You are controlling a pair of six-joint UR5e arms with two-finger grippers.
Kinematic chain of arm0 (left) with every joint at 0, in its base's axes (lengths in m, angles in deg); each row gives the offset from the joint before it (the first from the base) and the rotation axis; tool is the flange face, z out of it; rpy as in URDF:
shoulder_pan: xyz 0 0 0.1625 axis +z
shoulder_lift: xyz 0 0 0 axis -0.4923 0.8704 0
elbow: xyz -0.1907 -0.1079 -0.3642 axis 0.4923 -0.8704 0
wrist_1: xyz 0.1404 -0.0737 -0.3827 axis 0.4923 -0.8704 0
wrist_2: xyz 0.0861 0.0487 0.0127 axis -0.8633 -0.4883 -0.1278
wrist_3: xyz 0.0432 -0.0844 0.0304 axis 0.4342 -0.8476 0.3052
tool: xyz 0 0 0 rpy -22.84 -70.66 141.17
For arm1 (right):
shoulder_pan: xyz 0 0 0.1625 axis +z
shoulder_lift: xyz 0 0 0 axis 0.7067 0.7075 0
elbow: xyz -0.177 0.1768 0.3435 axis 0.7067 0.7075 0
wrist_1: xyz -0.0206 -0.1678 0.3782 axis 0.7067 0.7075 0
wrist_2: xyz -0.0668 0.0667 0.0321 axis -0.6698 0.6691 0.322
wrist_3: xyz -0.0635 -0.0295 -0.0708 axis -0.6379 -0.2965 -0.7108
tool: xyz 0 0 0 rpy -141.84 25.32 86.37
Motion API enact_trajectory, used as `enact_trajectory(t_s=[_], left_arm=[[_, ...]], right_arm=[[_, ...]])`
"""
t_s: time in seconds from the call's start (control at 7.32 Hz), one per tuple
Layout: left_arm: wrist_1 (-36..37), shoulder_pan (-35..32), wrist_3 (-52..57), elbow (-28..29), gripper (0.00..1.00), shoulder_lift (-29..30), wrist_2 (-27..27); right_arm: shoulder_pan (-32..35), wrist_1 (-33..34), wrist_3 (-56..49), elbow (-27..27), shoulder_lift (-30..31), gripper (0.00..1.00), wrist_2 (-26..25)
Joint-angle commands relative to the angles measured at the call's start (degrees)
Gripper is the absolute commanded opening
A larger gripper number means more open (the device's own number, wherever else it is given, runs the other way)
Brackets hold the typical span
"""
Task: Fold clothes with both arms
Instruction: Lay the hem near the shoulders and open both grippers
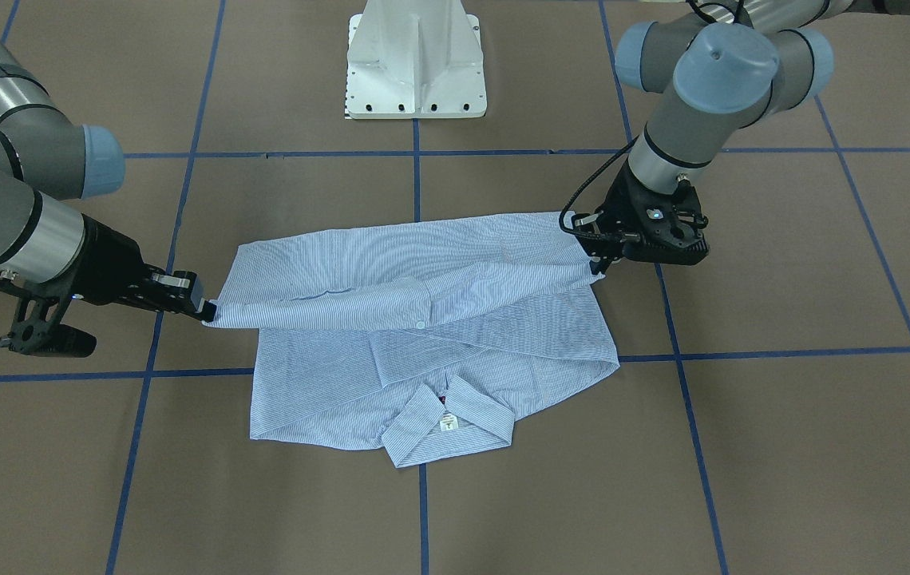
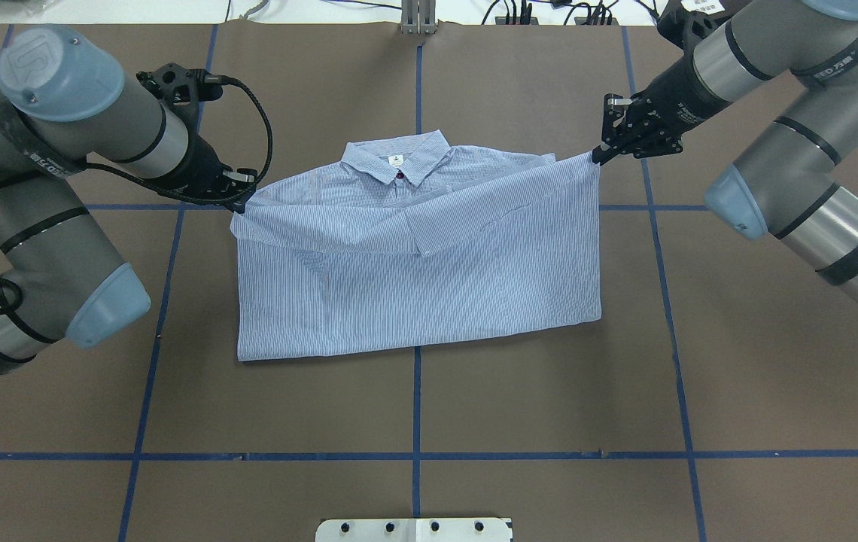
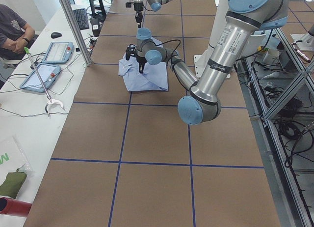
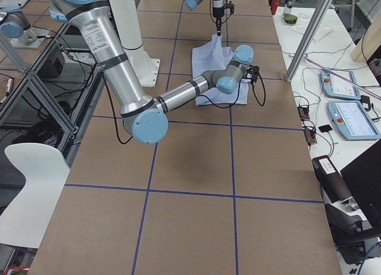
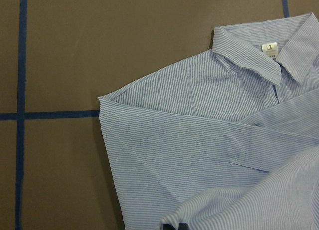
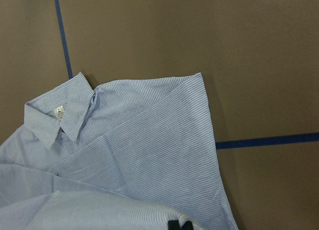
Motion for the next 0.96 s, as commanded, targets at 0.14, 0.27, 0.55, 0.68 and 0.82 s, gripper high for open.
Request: enact_trajectory(t_s=[0.14, 0.27, 0.55, 0.68, 0.82], left_arm=[[-1.6, -1.7, 1.8, 3.6, 0.00, 0.5, -0.1], [-1.9, -1.7, 1.8, 5.1, 0.00, 1.4, 0.0], [-7.0, -1.7, 1.4, 8.5, 0.00, 1.4, 0.0], [-7.0, -1.7, 1.3, 8.5, 0.00, 1.5, 0.0], [-6.9, -1.7, 1.2, 8.3, 0.00, 1.5, 0.0]], right_arm=[[-0.4, -0.1, -0.3, 7.6, -5.1, 0.00, -1.3], [-0.5, -0.1, -1.5, 8.3, -5.2, 0.00, -2.1], [-0.8, -0.2, -1.7, 9.2, -5.4, 0.00, -2.6], [-1.3, -0.4, -1.7, 9.2, -5.5, 0.00, -2.8], [-1.8, -0.4, -1.7, 9.1, -5.6, 0.00, -3.0]])
